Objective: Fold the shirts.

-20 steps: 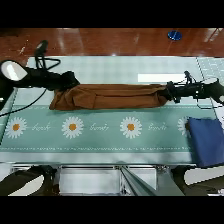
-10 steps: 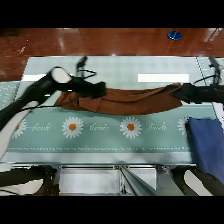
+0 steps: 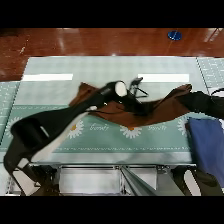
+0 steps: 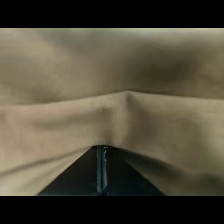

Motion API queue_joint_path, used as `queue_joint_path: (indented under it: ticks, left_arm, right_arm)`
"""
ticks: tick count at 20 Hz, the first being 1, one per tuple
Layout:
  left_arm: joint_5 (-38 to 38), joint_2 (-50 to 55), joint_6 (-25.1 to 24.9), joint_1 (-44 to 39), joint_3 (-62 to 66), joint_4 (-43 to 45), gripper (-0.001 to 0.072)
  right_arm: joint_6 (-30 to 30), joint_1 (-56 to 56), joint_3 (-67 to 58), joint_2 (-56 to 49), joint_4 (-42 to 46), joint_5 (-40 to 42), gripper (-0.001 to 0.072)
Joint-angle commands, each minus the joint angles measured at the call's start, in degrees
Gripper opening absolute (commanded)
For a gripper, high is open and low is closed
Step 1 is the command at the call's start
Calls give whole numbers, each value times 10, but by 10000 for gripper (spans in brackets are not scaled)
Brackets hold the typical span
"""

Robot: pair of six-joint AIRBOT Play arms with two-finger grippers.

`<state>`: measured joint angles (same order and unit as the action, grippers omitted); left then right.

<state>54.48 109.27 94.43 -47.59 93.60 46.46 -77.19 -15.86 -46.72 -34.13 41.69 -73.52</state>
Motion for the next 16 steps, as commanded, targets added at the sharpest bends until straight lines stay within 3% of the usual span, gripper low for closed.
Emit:
queue_joint_path:
  ticks: [1, 5, 9, 12, 16]
  left_arm:
    - [18, 28, 9, -24, 43, 0, 22]
    - [96, -5, 8, 90, 42, 23, 22]
    - [228, -108, 9, 239, 26, 213, 22]
    - [212, -259, 15, 339, -38, 301, 22]
    - [120, -497, 17, 427, -186, 307, 22]
  right_arm:
    - [-3, 0, 2, 14, -13, -6, 21]
    - [-3, 0, 1, 14, -13, -5, 21]
    - [19, 0, -1, -16, -62, -5, 21]
    - [54, 30, -21, -77, -111, 14, 21]
    - [67, 211, -111, -226, -110, 126, 21]
